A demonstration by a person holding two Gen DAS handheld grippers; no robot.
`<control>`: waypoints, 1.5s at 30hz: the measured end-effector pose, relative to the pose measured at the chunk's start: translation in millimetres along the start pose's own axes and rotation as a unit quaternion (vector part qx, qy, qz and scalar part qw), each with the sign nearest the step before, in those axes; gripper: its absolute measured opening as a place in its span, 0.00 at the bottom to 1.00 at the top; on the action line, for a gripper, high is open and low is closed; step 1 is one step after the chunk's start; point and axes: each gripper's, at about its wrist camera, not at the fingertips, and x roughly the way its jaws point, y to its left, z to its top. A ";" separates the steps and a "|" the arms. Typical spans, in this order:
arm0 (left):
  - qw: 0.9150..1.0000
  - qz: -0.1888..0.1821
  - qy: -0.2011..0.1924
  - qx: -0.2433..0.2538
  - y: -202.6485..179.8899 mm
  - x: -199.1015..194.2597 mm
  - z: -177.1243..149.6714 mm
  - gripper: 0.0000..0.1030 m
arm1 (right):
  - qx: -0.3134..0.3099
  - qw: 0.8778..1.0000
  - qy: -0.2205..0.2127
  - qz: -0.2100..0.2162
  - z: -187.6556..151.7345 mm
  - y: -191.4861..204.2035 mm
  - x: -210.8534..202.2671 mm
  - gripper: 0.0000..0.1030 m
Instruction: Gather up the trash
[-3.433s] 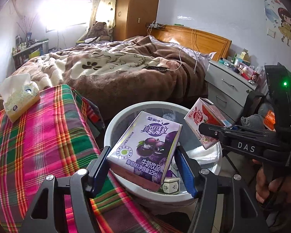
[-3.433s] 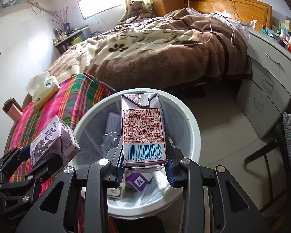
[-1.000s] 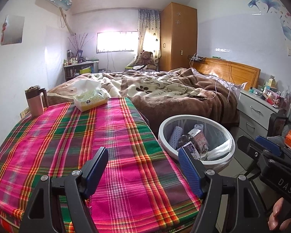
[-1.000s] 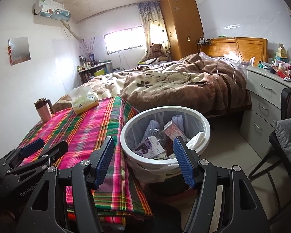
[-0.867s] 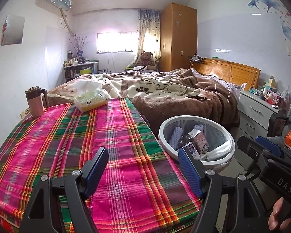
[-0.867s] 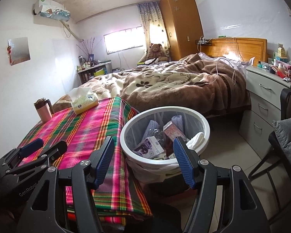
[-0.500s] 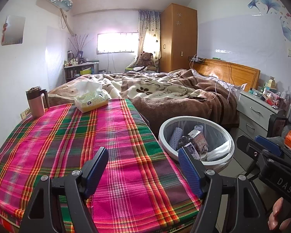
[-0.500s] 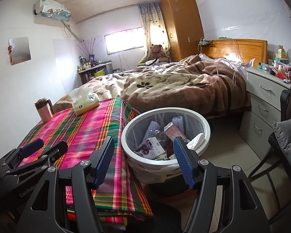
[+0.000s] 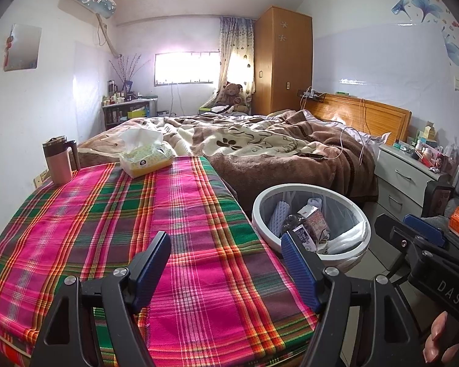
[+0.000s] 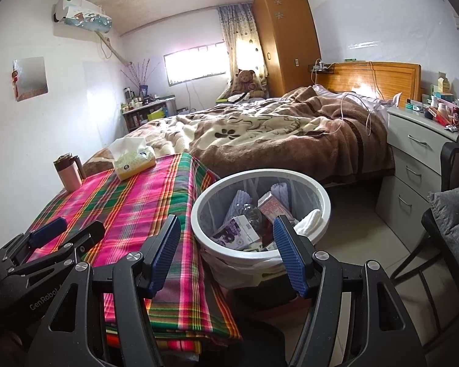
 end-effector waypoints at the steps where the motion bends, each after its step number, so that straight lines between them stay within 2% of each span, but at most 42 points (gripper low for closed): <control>1: 1.000 0.000 0.000 0.000 0.0 0.1 0.0 0.72 | 0.000 1.000 0.000 -0.001 0.2 -0.1 -0.1 0.63; 45: 1.000 -0.002 0.000 0.005 0.1 -2.4 -0.3 0.72 | -0.001 1.000 0.006 -0.003 -0.2 2.4 -1.3 0.63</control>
